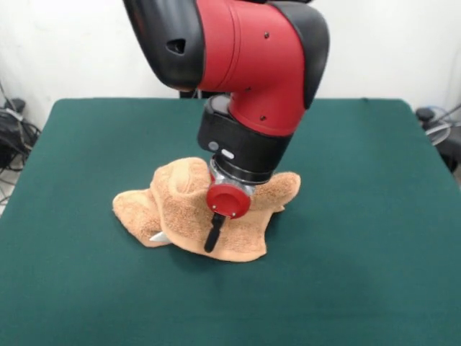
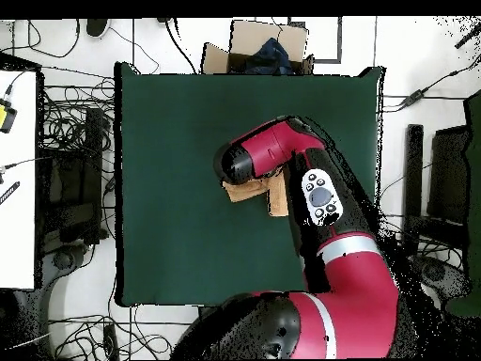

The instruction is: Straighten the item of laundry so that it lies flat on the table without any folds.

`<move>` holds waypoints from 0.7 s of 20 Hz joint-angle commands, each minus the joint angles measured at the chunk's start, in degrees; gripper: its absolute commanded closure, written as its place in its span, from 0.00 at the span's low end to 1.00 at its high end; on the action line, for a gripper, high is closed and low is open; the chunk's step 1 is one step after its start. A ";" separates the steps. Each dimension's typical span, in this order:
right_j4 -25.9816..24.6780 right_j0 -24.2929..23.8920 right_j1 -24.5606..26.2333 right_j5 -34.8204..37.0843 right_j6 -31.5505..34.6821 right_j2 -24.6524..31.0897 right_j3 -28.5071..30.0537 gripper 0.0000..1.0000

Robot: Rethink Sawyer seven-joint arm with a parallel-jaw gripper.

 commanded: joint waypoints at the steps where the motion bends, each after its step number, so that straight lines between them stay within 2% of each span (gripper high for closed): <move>1: -7.44 1.55 2.93 4.73 -8.63 -6.06 -0.47 0.00; 9: -8.06 1.00 4.88 -0.23 -7.25 -5.04 -1.93 0.00; 13: -4.78 0.44 5.02 -7.68 -1.37 -0.17 -5.23 0.00; 14: -3.60 0.07 4.04 -12.41 2.40 1.44 -5.38 0.00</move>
